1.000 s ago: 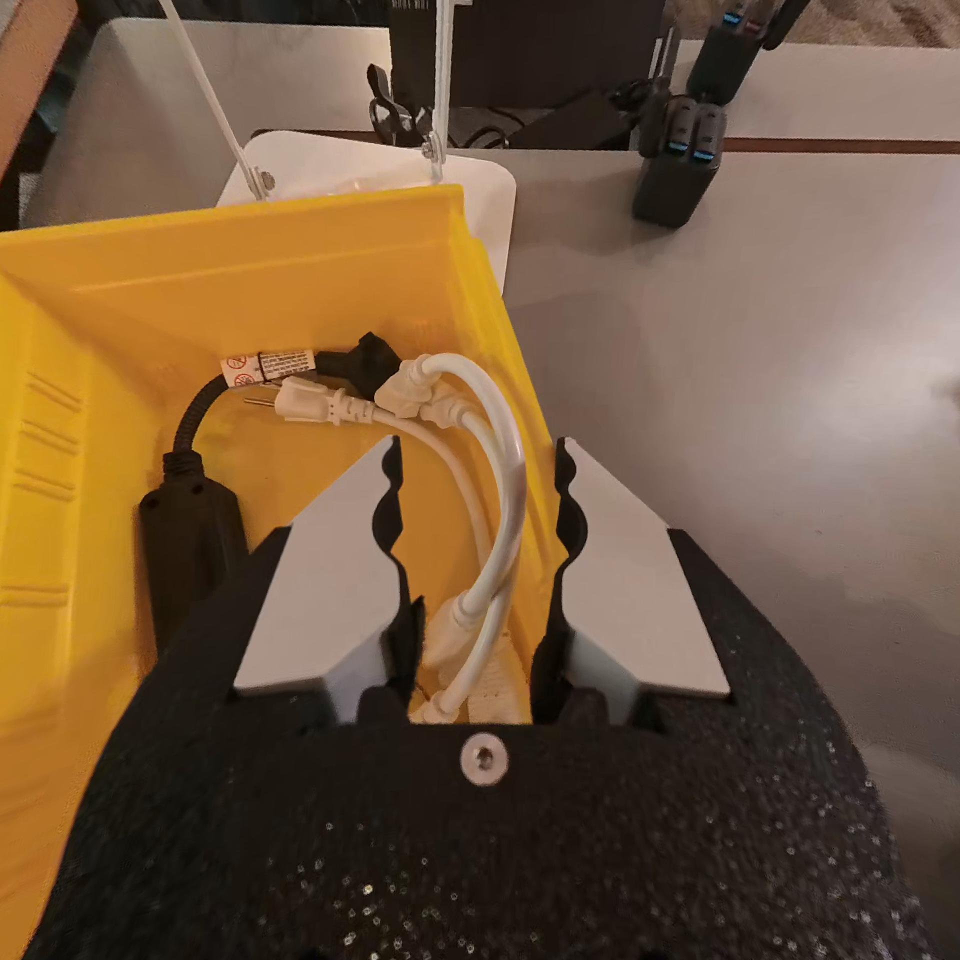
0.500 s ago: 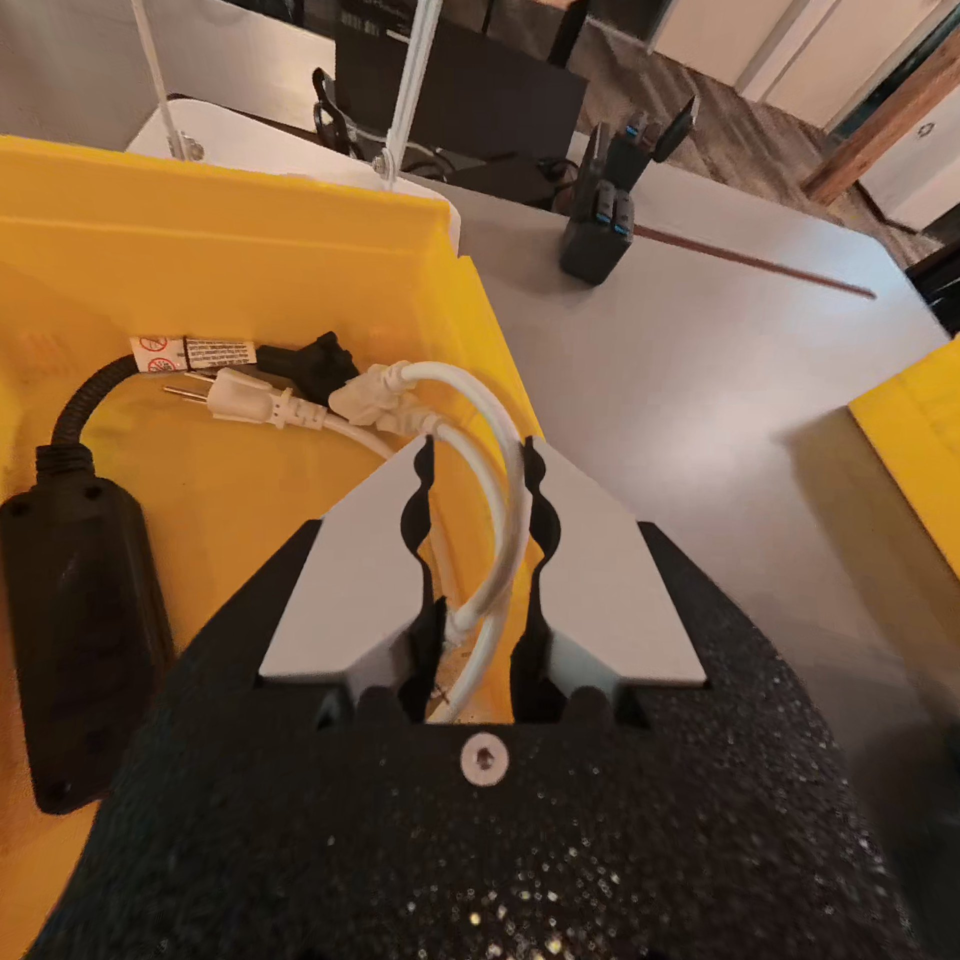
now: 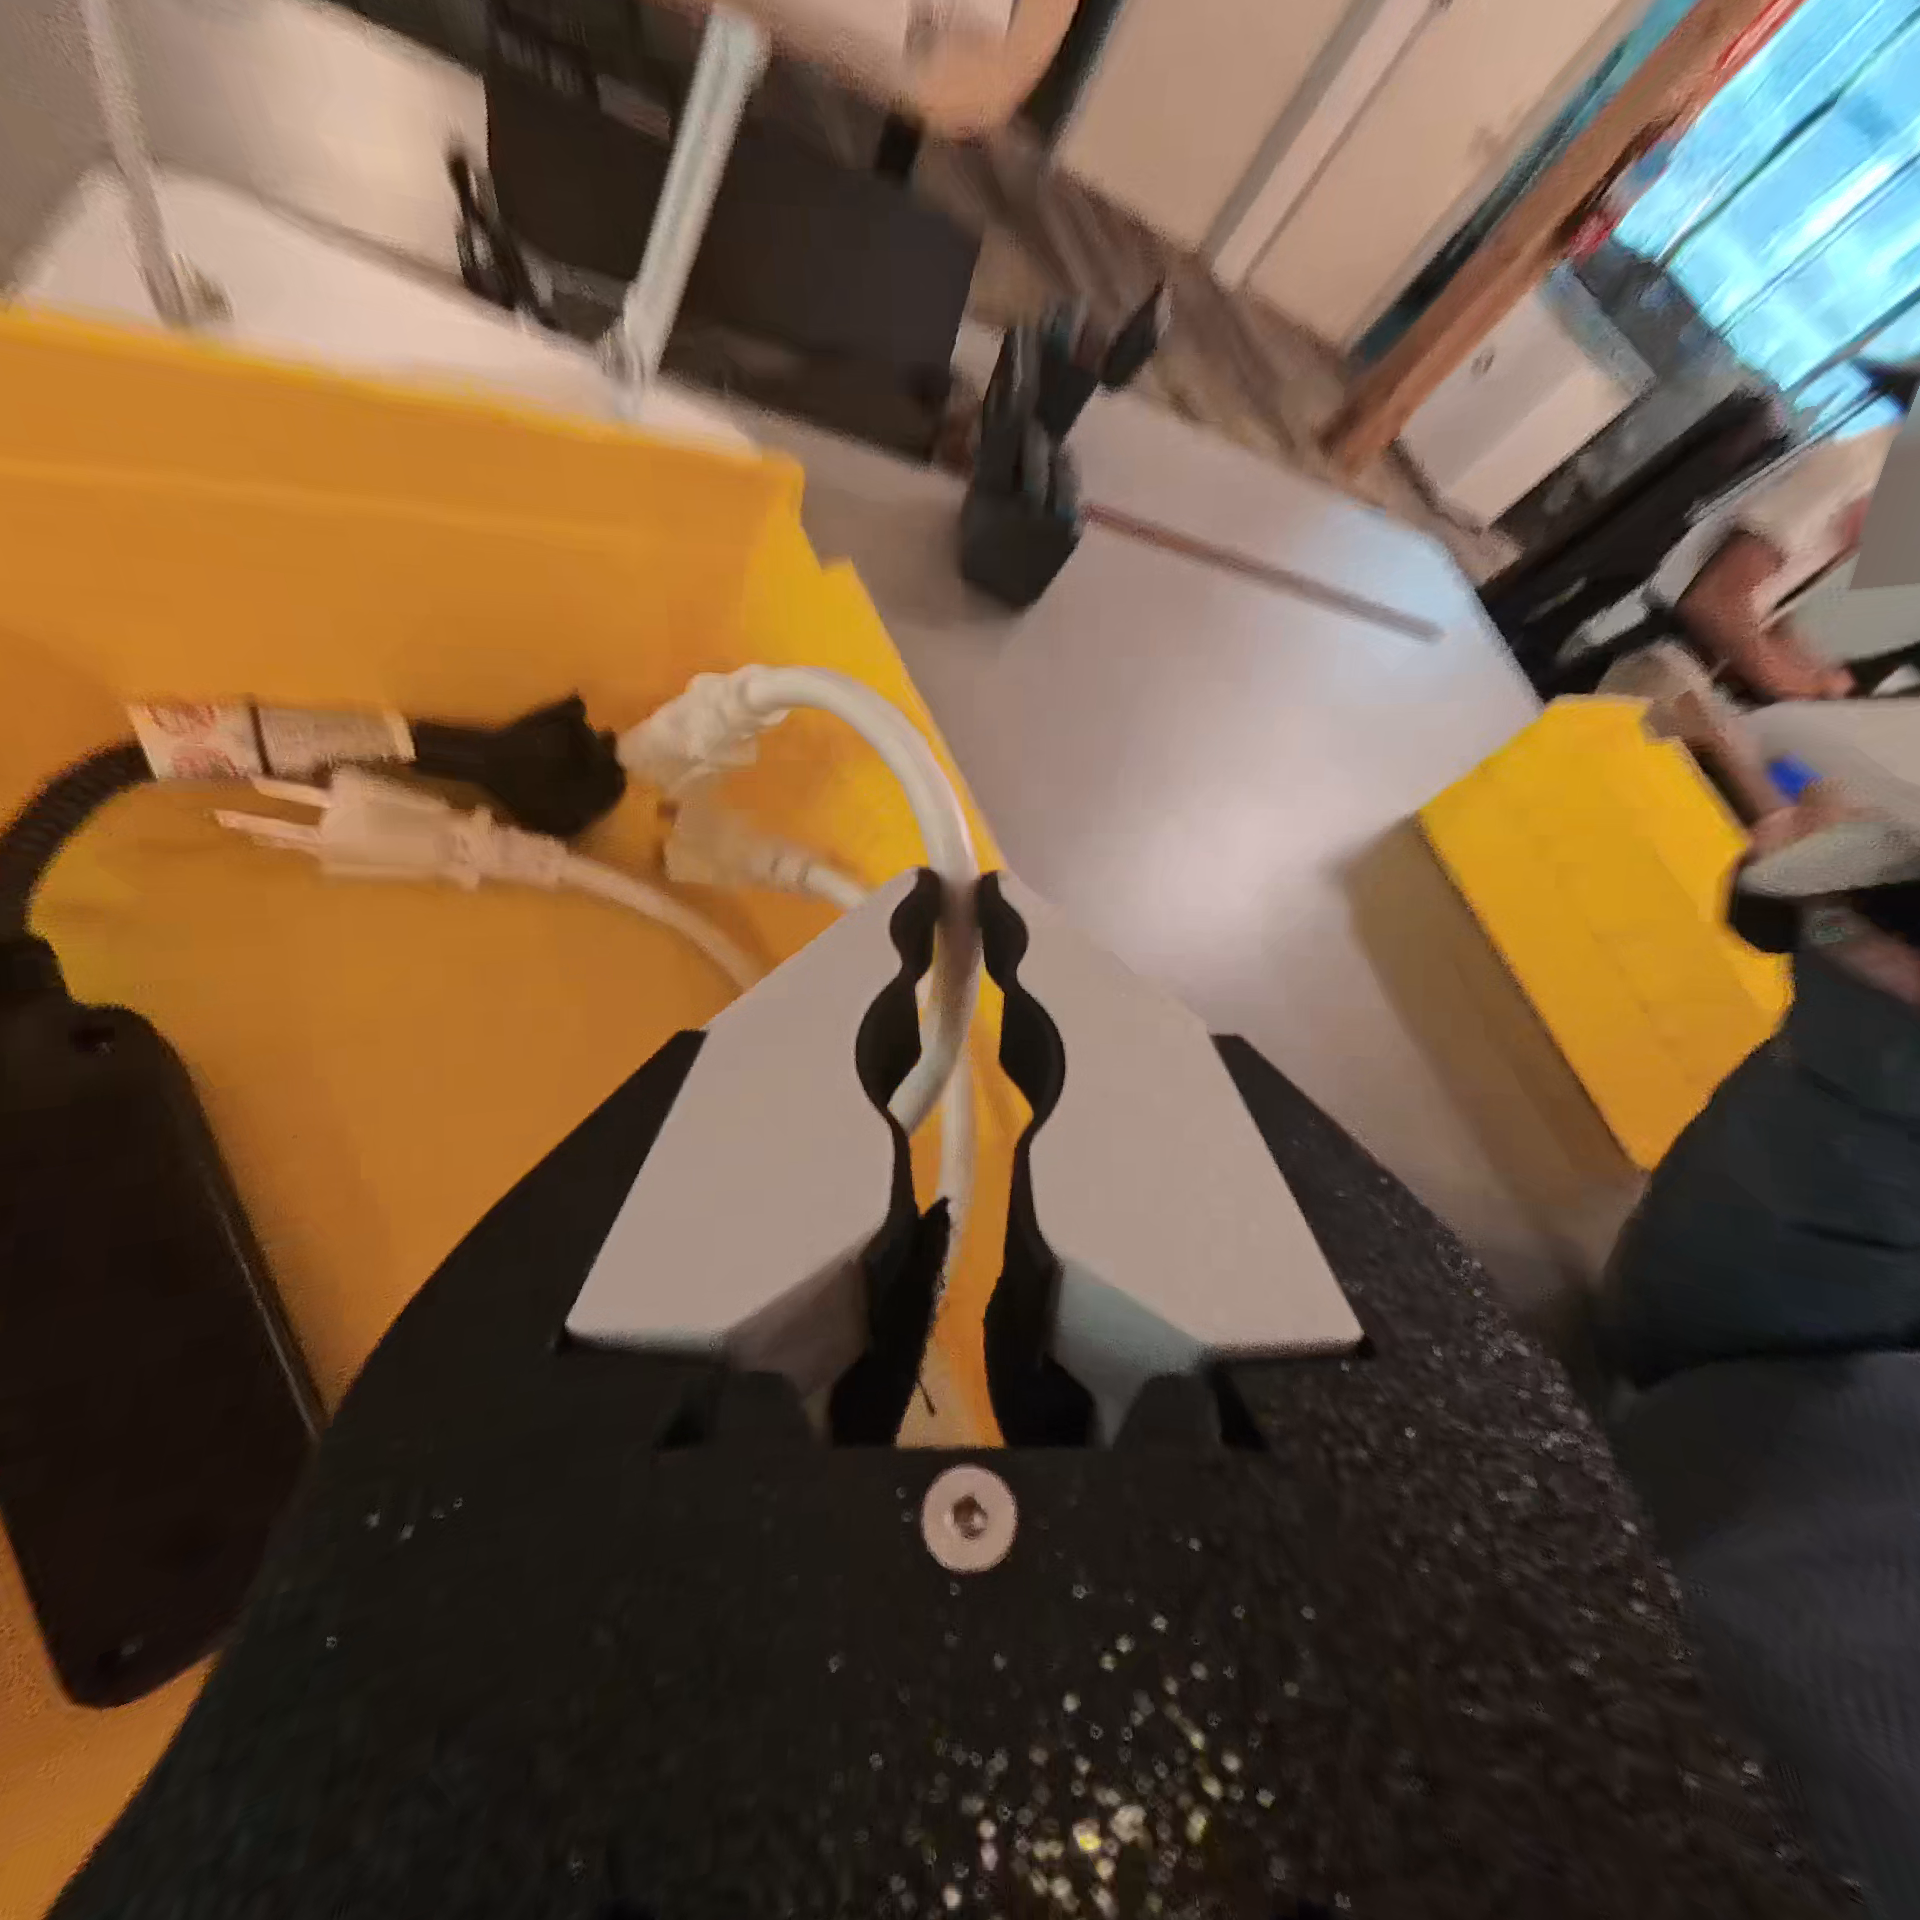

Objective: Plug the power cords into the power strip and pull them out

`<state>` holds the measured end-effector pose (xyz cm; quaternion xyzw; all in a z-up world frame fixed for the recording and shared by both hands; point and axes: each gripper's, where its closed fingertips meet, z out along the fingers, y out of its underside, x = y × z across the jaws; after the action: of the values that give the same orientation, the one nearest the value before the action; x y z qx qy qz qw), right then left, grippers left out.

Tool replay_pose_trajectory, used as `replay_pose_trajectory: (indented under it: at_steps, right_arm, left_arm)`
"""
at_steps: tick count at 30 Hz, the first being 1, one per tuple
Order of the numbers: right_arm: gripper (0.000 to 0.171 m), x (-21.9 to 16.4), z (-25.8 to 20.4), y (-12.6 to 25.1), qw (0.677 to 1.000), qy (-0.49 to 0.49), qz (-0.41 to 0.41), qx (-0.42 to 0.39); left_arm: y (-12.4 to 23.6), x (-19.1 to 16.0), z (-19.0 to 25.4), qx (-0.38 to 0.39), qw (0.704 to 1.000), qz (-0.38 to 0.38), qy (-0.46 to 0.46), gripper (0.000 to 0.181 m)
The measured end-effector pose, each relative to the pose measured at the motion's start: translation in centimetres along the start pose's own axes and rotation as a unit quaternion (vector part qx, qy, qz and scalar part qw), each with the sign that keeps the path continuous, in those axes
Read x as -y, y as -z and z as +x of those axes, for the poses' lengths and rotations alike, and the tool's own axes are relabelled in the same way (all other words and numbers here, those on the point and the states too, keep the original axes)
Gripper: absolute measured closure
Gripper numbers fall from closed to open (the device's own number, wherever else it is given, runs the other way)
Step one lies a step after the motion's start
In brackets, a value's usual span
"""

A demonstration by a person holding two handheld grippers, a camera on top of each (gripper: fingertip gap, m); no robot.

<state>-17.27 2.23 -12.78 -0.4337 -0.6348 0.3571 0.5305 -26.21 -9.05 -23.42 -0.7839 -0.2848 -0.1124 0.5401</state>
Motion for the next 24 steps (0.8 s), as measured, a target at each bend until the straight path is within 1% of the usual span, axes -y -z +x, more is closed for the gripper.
replay_pose_trajectory:
  at_steps: [2,4,6,8,11,14,16,17,18,19,24]
  right_arm:
    - [0.075,0.1,0.1,0.1,1.000,0.001,0.002,-0.003]
    - [0.075,0.3,0.2,0.3,1.000,0.003,0.005,-0.009]
    - [0.076,0.5,0.5,0.5,1.000,0.003,0.007,-0.017]
    - [0.076,0.7,0.8,0.7,1.000,-0.001,0.011,-0.022]
    - [0.076,0.9,1.4,1.4,0.999,-0.005,0.012,-0.031]
    - [0.076,0.8,2.6,2.3,0.999,-0.019,0.007,-0.041]
    - [0.075,0.3,3.4,2.8,0.998,-0.018,-0.011,-0.051]
    - [0.077,0.2,3.9,3.2,0.998,-0.013,-0.016,-0.063]
    - [0.074,0.1,4.6,3.5,0.996,-0.003,-0.023,-0.085]
    - [0.075,0.3,5.0,3.9,0.995,0.000,-0.020,-0.094]
    - [0.075,2.1,5.0,5.8,0.994,0.013,0.010,-0.110]
  left_arm:
    - [2.1,3.1,1.8,-0.021,0.997,0.072,-0.017,0.175]
    - [4.2,6.3,4.1,-0.018,0.990,0.124,-0.059,0.175]
    - [5.2,8.7,6.9,-0.020,0.983,0.148,-0.107,0.175]
    - [4.4,9.9,9.9,-0.030,0.978,0.143,-0.151,0.175]
    - [0.1,9.7,13.0,-0.017,0.971,0.104,-0.214,0.175]
    - [-5.4,8.0,14.7,0.005,0.963,0.062,-0.261,0.175]
    - [-8.7,6.7,14.9,0.030,0.957,0.042,-0.286,0.175]
    - [-10.2,5.9,14.9,0.038,0.954,0.031,-0.295,0.175]
    - [-11.5,5.3,14.8,0.042,0.954,0.024,-0.297,0.175]
    - [-12.7,4.4,14.6,0.041,0.954,0.014,-0.297,0.175]
    - [-17.1,1.0,13.3,0.042,0.955,-0.020,-0.294,0.174]
